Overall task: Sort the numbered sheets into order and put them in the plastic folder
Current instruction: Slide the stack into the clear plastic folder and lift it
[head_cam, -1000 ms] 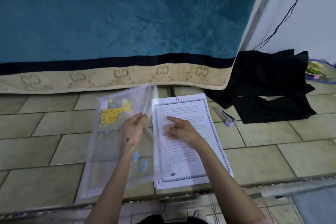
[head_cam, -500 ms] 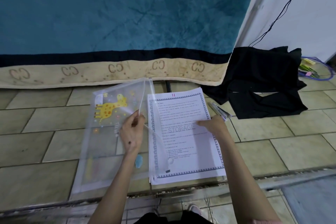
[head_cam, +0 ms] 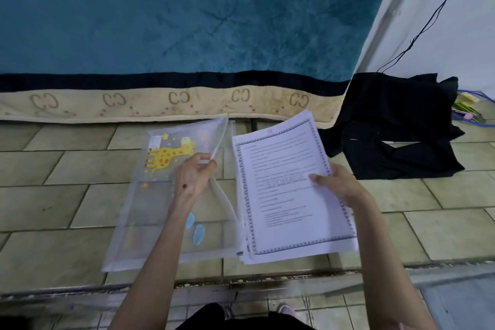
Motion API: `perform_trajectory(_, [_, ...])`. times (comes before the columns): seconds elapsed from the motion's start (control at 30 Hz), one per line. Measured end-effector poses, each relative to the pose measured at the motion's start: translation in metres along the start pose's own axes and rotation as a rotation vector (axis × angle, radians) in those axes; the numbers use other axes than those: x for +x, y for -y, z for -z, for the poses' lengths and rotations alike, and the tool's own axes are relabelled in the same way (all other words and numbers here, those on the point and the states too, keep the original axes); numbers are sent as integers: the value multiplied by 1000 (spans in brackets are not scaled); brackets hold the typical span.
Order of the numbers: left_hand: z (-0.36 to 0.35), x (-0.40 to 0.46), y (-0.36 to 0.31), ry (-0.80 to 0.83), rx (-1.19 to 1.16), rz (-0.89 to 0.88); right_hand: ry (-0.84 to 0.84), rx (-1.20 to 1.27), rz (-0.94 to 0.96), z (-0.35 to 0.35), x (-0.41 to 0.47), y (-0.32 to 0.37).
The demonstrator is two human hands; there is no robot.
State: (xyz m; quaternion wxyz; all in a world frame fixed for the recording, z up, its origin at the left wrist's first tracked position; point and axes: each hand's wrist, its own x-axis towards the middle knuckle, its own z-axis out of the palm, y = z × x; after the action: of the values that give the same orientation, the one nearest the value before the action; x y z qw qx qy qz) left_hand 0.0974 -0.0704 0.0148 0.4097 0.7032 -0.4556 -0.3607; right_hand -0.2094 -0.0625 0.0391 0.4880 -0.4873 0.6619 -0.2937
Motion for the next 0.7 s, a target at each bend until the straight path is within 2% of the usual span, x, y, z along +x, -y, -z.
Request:
perform_trajectory(0.13, [-1,-4,-11,-19,19,38,-19,59,46,46,6,9])
perform_trajectory(0.23, [-3,-7,-14,-32,28,46,150,58,1,61,12,13])
perform_trajectory(0.33, [-5,-7,-11,-23,50,41,310,-64,-64,53,21,18])
perform_trajectory(0.43, [-7,-7,-11,-16,67,56,385,-167,-79,34,29,25])
perform_trajectory(0.53, [-8,-10,-18,41,88,81,371,-56,-101,14,36,29])
perform_trajectory(0.7, [-1,-14,-25,233,120,93,294,64,-202,-10,50,18])
